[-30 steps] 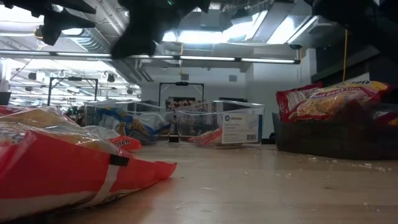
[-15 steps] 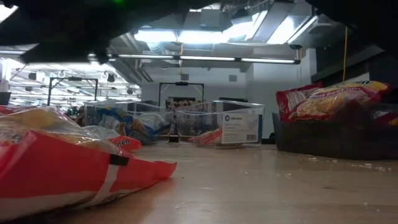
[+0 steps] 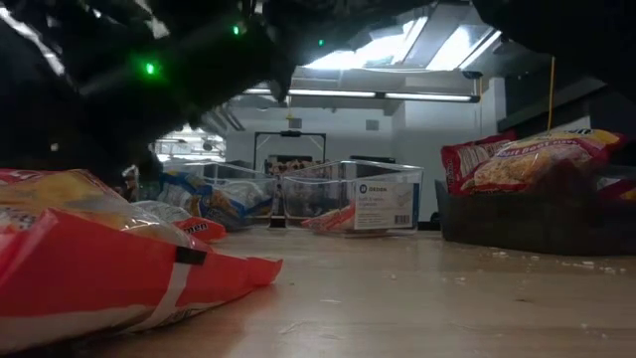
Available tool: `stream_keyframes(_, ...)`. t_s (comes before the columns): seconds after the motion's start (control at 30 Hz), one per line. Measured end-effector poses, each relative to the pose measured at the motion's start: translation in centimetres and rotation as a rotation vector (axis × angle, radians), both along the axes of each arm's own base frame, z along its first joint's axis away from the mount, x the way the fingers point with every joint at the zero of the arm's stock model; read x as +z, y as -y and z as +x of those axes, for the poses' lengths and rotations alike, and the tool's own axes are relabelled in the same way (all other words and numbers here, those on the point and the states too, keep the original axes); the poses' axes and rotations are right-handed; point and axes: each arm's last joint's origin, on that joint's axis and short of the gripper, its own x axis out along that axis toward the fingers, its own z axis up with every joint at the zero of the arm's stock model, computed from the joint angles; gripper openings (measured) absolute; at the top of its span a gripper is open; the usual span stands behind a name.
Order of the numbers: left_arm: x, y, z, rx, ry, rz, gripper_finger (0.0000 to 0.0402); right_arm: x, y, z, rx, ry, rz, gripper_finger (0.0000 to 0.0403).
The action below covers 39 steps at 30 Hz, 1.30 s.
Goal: Sort Maruchan noodles
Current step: Put the blue noodle pack into the left transparent bin
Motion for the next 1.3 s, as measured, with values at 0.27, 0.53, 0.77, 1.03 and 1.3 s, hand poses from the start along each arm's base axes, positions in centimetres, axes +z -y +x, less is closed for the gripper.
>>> stream_keyframes(0.27,0.0,0.0,0.0,0.001,0.000,-0.001,0.0141,-1.0,0.2,0.0,-0.080,-0.020,-0.055,0.0259)
stream_keyframes(0.53,0.0,0.0,0.0,0.001,0.000,-0.001,0.0141,-1.1,0.6,0.1,-0.065,-0.025,-0.050,0.0144)
stream_keyframes(0.77,0.0,0.0,0.0,0.001,0.000,0.000,0.0141,-1.1,0.5,0.0,-0.015,-0.036,-0.015,0.0011)
stream_keyframes(1.03,0.0,0.0,0.0,0.004,0.011,-0.024,0.0141,2.4,0.5,0.1,-0.084,-0.078,0.046,0.0001)
stream_keyframes(1.3,0.4,0.0,0.1,0.008,0.058,-0.064,0.0141,7.6,2.1,-0.6,-0.206,-0.064,0.037,0.0000)
